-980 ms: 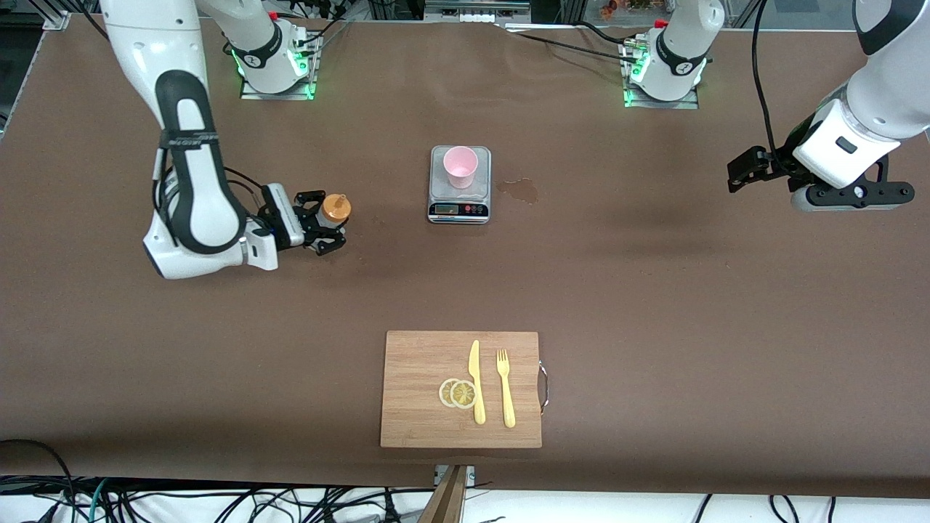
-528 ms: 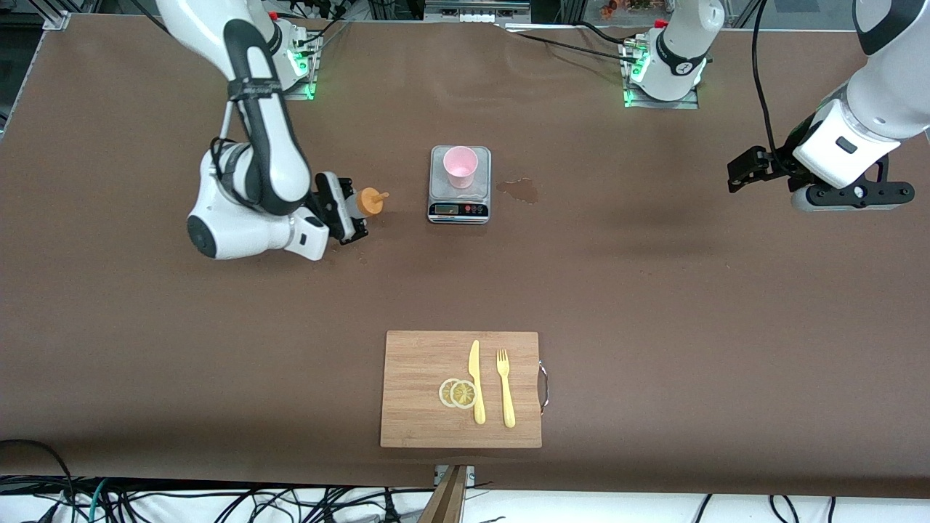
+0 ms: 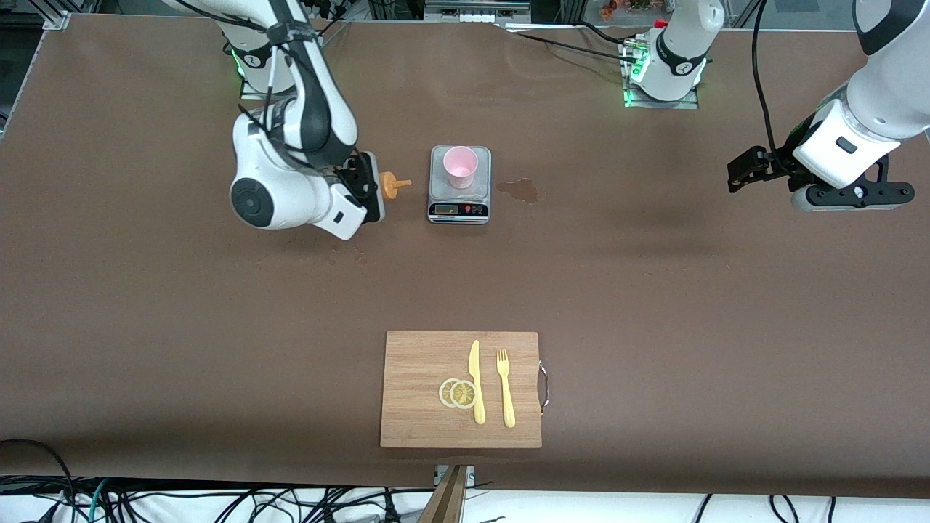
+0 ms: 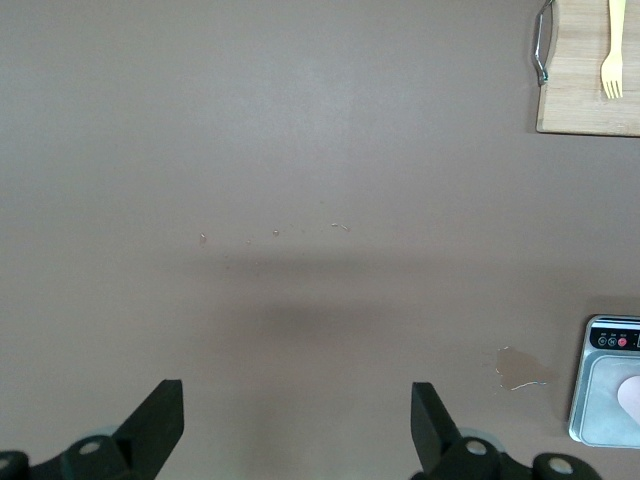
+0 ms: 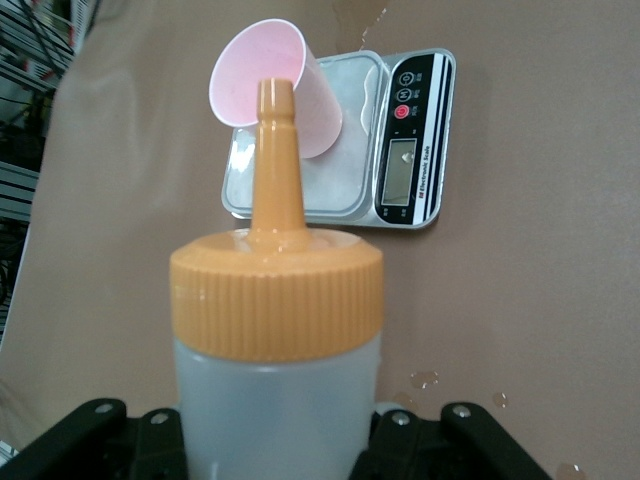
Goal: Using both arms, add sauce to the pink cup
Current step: 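Tilt the bottle nozzle into the pink cup with the right gripper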
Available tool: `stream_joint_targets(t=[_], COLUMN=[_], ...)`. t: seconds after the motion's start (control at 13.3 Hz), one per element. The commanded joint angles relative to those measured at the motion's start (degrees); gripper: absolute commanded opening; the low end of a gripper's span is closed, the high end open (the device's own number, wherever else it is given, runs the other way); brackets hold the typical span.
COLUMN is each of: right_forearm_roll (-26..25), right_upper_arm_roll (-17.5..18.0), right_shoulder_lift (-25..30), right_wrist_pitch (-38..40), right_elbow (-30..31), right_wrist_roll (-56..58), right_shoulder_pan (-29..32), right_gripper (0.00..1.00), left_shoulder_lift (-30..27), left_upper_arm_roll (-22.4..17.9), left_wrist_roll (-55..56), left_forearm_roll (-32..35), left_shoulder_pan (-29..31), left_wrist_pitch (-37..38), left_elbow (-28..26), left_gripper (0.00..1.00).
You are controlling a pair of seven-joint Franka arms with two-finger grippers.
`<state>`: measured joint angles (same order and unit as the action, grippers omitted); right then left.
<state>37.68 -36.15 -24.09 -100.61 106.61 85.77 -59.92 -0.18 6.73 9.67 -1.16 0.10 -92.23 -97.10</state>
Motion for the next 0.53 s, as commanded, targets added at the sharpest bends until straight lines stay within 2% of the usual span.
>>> stream_joint_targets(t=[0.0, 0.23, 0.45], right_forearm_roll=[-3.22, -6.91, -9.03], right_upper_arm_roll=[0.98, 2.05, 2.49], right_shoulder_lift=[0.71, 0.8, 0.98], right_wrist_pitch=[-1.33, -2.83, -2.66], right_elbow=[0.01, 0.01, 0.7], right_wrist_roll=[-5.6, -12.71, -13.88], right_shoulder_pan=[-2.13, -5.81, -6.7], right_gripper=[0.09, 0.09, 0.09], left_shoulder_lift=[-0.34, -0.34, -0.34], left_upper_arm_roll=[0.04, 0.04, 0.04], left_wrist_roll=[-1.23, -1.23, -1.23], left_forearm_roll=[-1.3, -1.3, -1.3], left_shoulder_pan=[0.43, 0.43, 0.43], left_wrist_pitch=[0.82, 0.82, 0.82], left_elbow=[0.42, 0.42, 0.42], left_gripper=[1.0, 1.0, 1.0])
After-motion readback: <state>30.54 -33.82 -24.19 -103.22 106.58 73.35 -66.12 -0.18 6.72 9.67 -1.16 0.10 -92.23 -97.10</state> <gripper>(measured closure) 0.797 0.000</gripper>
